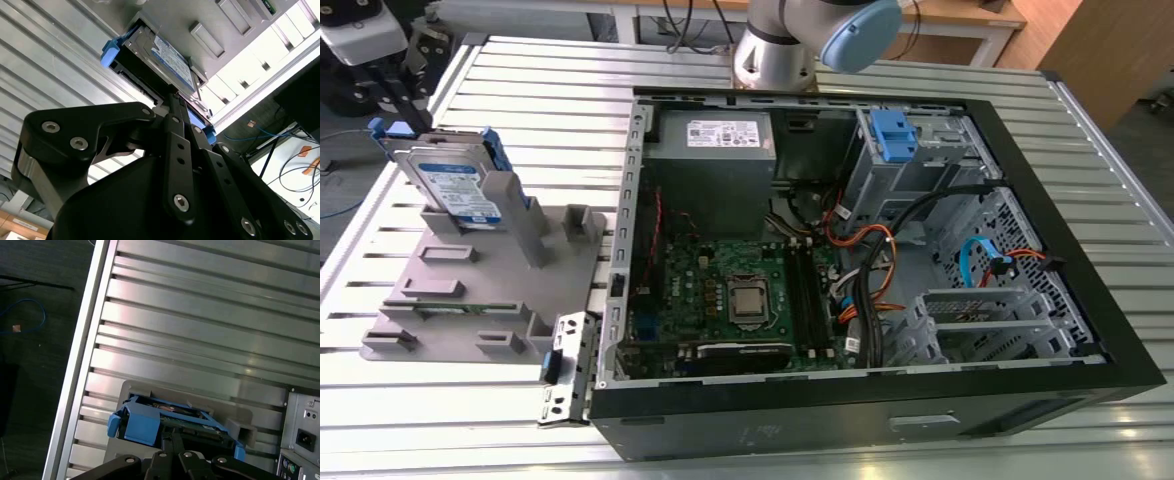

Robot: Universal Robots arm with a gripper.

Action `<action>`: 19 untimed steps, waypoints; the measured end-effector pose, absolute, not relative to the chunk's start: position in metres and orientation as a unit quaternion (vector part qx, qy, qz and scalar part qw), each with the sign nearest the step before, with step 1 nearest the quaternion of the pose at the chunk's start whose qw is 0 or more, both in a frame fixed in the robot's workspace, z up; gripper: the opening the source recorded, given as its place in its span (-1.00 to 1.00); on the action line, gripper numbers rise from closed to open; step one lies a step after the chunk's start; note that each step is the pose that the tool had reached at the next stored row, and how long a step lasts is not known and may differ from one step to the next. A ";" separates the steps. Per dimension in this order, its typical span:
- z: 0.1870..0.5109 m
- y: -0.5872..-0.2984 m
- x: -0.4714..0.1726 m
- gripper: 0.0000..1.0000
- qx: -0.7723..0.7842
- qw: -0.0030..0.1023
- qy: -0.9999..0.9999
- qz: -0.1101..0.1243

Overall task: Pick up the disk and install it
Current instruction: 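Pick up the disk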

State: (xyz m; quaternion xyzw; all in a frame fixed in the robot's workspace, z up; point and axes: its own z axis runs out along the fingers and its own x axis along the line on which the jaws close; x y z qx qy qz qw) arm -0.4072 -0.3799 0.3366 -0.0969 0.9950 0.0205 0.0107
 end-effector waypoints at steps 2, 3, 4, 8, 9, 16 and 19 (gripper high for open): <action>0.337 -0.380 -0.407 -0.79 -0.103 0.011 0.994 0.021; 0.337 -0.380 -0.407 -0.79 -0.107 0.010 0.994 0.021; 0.337 -0.380 -0.407 -0.79 -0.112 0.010 0.993 0.021; 0.336 -0.380 -0.407 -0.79 -0.135 0.010 0.991 0.021; 0.336 -0.380 -0.407 -0.79 -0.142 0.010 0.990 0.021; 0.336 -0.380 -0.407 -0.79 -0.189 0.009 0.982 0.021; 0.336 -0.380 -0.407 -0.79 -0.204 0.008 0.979 0.021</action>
